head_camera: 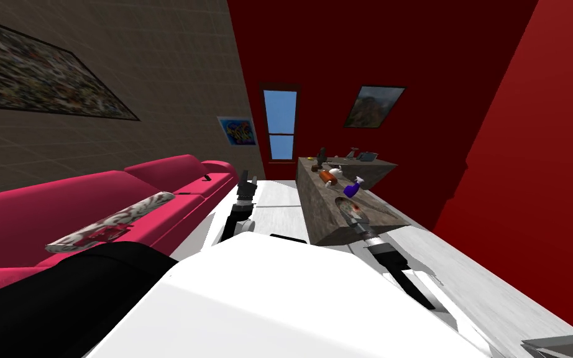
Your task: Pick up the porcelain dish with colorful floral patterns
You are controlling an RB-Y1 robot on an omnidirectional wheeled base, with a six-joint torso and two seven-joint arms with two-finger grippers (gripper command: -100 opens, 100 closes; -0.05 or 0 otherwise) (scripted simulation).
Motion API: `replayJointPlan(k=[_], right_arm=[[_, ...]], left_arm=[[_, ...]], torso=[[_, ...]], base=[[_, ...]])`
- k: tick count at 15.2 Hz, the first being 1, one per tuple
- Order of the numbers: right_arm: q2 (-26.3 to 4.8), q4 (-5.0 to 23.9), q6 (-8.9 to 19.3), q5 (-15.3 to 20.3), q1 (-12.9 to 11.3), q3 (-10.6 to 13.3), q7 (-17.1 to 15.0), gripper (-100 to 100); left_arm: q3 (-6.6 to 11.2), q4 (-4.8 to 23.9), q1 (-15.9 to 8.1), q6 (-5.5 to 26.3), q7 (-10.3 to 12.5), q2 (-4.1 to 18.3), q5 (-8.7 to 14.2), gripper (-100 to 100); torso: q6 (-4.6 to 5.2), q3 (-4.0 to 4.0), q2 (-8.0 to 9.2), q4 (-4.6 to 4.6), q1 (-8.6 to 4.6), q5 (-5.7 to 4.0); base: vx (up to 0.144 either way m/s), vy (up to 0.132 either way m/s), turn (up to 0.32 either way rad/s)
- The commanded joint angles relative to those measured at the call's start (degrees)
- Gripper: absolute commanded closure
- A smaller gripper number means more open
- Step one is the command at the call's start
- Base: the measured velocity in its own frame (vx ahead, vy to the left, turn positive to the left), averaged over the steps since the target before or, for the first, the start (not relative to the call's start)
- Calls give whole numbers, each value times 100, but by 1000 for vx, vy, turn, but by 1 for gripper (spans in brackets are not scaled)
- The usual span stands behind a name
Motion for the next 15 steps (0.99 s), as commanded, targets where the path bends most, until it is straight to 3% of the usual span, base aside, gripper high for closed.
replayJointPlan(k=[1, 15], right_arm=[[-198, 95, 72, 146, 59, -43, 105, -100], [-1746, 1584, 277, 1655, 453, -351, 1202, -100]], left_arm=[[0, 0, 0, 0, 0, 0, 0, 0], [0, 0, 0, 0, 0, 0, 0, 0]], torso=[[0, 0, 0, 0, 0, 0], [0, 1, 1, 1, -5, 0]], base=[[37, 99, 84], [39, 88, 108]])
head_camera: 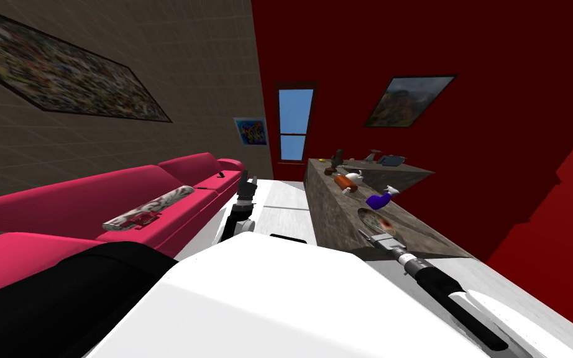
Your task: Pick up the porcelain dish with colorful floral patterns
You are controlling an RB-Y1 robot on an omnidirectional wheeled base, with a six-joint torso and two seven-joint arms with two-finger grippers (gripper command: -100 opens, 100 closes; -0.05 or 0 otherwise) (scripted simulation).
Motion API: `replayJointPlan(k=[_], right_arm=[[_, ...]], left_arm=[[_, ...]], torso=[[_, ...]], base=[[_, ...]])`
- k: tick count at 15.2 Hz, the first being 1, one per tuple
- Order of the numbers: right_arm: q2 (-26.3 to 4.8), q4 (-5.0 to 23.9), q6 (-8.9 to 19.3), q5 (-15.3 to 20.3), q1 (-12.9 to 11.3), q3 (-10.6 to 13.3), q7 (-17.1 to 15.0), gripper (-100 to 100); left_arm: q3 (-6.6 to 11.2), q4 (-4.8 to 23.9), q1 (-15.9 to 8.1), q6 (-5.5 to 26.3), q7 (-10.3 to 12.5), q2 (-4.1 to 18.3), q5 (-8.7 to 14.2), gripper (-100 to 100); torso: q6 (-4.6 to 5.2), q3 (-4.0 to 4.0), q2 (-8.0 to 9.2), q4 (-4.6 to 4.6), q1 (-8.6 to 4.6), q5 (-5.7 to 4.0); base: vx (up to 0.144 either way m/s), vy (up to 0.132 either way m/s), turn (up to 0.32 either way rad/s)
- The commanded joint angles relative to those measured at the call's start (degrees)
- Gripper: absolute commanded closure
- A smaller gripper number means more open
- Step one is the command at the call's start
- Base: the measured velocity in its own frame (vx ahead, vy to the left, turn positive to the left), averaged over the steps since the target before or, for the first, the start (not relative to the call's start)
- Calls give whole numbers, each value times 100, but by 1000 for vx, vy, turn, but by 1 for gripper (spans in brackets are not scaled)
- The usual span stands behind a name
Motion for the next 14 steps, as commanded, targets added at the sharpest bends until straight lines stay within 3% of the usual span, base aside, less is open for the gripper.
replayJointPlan(k=[1, 5, 7, 9, 11, 14], right_arm=[[-143, 153, 30, 160, 28, -15, 127, -100], [-631, 649, 73, 654, 167, -93, 472, -100], [-826, 802, 83, 848, 213, -111, 575, -100], [-826, 802, 83, 848, 213, -111, 575, -100], [-1126, 1086, 96, 1155, 301, -135, 761, -100], [-1264, 1216, 99, 1295, 344, -140, 843, -100]], left_arm=[[0, 0, 0, 0, 0, 0, 0, 0], [0, 0, 0, 0, 0, 0, 0, 0], [0, 0, 0, 0, 0, 0, 0, 0], [0, 0, 0, 0, 0, 0, 0, 0], [0, 0, 0, 0, 0, 0, 0, 0], [0, 0, 0, 0, 0, 0, 0, 0]], torso=[[0, 0, 0, 0, 0, 0], [0, 1, 2, 0, 1, -1], [0, -1, -2, 0, 2, 1], [0, 0, 1, 0, -4, 0], [1, 4, 8, 2, -13, -4], [1, 6, 9, 2, -9, -2]], base=[[30, 67, 80], [36, 77, 99], [43, 65, 105], [23, 40, 53], [18, 40, 92], [18, 43, 76]])
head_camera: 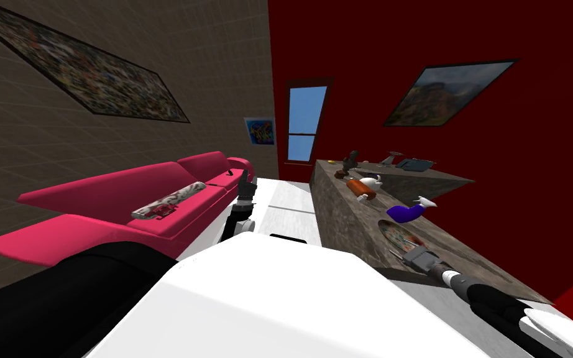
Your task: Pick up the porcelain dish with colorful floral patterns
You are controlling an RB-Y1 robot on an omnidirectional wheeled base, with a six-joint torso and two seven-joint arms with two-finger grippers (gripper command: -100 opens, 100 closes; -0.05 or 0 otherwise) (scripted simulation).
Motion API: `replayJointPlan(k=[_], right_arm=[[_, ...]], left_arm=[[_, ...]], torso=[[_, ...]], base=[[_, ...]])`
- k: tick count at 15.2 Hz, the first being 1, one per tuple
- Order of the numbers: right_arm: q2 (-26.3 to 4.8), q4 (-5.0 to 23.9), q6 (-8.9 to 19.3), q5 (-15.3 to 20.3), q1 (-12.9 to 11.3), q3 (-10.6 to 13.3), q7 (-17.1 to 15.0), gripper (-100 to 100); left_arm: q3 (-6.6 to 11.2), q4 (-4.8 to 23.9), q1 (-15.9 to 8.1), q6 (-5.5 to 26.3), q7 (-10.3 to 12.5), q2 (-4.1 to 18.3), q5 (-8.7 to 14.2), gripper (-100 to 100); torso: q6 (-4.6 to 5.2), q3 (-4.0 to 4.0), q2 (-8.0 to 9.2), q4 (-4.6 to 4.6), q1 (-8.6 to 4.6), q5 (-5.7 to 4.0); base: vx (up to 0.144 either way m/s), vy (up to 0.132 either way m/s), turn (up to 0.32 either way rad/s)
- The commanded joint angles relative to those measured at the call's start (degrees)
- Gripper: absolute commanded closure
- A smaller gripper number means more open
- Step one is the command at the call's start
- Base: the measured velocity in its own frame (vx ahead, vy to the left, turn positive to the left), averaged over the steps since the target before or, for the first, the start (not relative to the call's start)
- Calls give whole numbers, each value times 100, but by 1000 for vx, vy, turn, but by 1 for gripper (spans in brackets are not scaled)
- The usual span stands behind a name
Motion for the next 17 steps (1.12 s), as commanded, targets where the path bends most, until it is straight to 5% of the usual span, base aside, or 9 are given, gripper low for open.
replayJointPlan(k=[1, 9, 14, 15, 17], right_arm=[[-148, 199, -30, 185, 61, -24, 157, -100], [-615, 678, -59, 713, 259, 66, 431, -100], [-478, 740, 6, 736, 187, 187, 470, -100], [-459, 755, 18, 740, 170, 206, 492, 100], [-457, 754, 16, 740, 174, 210, 493, 100]], left_arm=[[0, 0, 0, 0, 0, 0, 0, 0], [0, 0, 0, 0, 0, 0, 0, 0], [1, 0, 0, 0, 0, 1, 0, 0], [1, 0, 0, 0, 0, 1, 0, 0], [1, 0, 0, 0, 0, 1, 0, 0]], torso=[[0, 0, 0, 0, 0, 0], [1, 4, 7, 1, -8, -1], [-2, -3, -7, -1, -35, -10], [0, -4, -6, -2, -35, -9], [0, 2, 2, 2, -25, -4]], base=[[20, 40, 70], [16, 30, 62], [29, -20, 69], [13, -13, 6], [3, -2, -7]])
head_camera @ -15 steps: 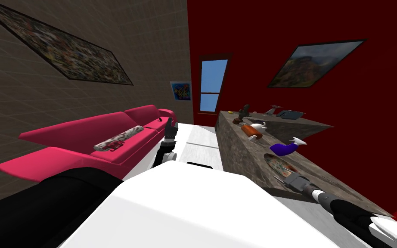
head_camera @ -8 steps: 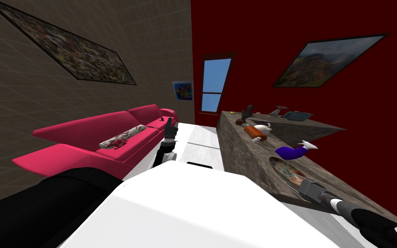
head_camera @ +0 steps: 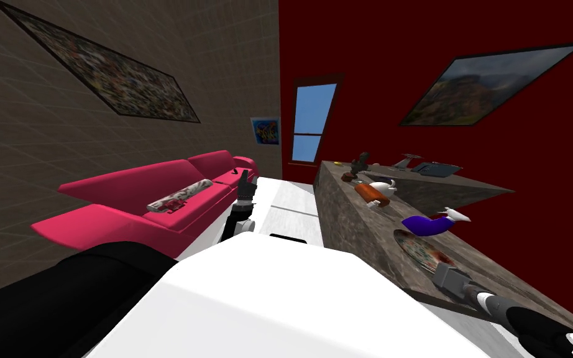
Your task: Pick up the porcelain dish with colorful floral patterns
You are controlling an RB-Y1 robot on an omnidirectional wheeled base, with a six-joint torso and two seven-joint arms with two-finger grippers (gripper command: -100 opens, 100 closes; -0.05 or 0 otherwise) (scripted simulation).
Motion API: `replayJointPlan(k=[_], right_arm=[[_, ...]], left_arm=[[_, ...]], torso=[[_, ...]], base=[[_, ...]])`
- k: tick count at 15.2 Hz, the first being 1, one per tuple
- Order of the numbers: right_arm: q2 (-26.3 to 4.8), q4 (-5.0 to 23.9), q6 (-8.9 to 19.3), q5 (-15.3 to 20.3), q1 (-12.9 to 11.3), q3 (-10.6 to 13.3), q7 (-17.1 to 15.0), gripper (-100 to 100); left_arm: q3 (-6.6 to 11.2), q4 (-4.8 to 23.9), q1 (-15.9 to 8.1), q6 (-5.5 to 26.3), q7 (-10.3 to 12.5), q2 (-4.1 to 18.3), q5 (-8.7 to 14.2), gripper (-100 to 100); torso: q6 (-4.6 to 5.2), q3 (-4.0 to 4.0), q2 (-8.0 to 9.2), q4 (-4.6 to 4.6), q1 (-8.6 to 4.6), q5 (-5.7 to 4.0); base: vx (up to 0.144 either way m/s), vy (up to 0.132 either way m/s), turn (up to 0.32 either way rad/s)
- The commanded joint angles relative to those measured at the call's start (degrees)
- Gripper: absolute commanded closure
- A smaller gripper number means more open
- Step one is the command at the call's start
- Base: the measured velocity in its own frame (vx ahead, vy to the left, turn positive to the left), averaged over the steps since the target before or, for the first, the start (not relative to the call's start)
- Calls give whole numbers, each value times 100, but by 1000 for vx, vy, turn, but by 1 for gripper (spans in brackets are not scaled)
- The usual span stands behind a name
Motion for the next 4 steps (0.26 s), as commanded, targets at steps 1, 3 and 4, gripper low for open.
replayJointPlan(k=[1, 3, 4], right_arm=[[0, 0, 0, 0, 0, 0, 0, 100], [-170, -141, -48, -28, 150, -152, -100, 100], [-55, -57, -15, -16, 63, -67, -22, 100]], left_arm=[[0, 0, 0, 0, 0, 0, 0, 0], [0, 0, 0, 0, 0, 0, 0, 0], [0, 0, 0, 0, 0, 0, 0, 0]], torso=[[0, 0, 0, 0, 0, 0], [3, 1, 4, -1, 4, -1], [10, 6, 13, 0, 13, 6]], base=[[0, 0, 0], [-13, 12, -47], [-25, 21, -64]])
